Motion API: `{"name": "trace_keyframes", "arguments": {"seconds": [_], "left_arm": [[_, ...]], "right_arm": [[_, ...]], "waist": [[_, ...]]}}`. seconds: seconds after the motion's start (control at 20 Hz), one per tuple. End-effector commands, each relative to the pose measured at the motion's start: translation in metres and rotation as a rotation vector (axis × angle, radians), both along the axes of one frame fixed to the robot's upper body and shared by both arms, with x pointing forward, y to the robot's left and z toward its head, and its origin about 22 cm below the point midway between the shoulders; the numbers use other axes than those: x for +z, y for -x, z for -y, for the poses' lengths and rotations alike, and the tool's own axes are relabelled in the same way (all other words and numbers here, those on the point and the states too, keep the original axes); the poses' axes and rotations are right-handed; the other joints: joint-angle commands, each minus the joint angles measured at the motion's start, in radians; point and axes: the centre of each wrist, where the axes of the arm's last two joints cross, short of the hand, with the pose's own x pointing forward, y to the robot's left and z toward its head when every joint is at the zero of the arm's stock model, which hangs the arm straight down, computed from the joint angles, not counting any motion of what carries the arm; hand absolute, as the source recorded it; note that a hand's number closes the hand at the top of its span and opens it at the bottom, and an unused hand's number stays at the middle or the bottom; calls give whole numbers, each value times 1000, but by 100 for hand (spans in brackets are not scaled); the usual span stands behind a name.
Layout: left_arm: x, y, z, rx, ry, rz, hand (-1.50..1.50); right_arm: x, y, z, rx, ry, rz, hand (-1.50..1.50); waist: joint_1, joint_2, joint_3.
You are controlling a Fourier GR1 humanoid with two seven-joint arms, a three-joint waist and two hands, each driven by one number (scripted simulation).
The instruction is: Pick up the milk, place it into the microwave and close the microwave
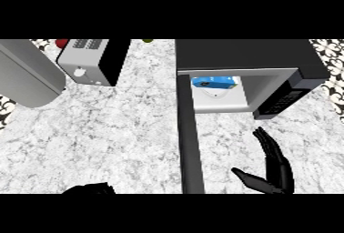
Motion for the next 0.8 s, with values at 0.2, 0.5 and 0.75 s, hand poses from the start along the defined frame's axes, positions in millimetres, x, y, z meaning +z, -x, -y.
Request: {"name": "trace_keyframes", "arguments": {"seconds": [0.2,0.5,0.75], "left_arm": [[10,-43,52,-53,-122,35,150],[2,-74,115,-140,-184,88,150],[1,-93,161,-207,-261,172,150]], "right_arm": [[38,69,39,-51,-70,33,-150],[62,79,73,-82,-78,65,-150],[78,76,89,-82,9,79,-150]], "waist": [[7,6,1],[13,9,2],[6,11,2]]}}
